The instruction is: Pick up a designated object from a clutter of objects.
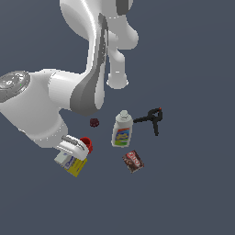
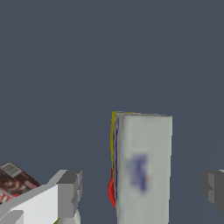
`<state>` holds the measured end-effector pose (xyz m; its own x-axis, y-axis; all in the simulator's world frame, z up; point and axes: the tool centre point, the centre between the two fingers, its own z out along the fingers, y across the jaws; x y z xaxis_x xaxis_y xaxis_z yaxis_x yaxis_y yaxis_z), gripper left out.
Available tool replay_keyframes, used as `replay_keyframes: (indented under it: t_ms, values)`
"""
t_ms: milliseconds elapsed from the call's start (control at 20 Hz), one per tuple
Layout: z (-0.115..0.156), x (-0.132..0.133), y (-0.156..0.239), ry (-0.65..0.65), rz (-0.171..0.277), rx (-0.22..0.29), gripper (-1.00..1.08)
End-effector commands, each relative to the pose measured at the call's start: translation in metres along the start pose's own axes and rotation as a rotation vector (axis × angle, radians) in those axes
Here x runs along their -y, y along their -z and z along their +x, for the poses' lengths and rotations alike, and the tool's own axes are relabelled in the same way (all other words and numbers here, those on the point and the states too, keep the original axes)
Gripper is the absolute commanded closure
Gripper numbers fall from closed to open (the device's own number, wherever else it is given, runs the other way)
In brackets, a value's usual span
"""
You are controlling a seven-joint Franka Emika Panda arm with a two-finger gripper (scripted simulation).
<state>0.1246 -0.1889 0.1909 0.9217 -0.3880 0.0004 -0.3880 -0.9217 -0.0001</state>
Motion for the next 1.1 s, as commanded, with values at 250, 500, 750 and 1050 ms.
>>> replay_keyframes:
  t_ms: [250,500,750,1050]
  values:
    - [-0.001,-0.001,-0.035,-0.002,0.000,0.001,-0.92]
    - [0.001,-0.001,-0.039,-0.002,0.000,0.001,-0.92]
    - [0.001,-0.001,-0.039,-0.002,0.000,0.001,1.08]
    - [0.001,-0.001,-0.039,-0.002,0.000,0.001,1.08]
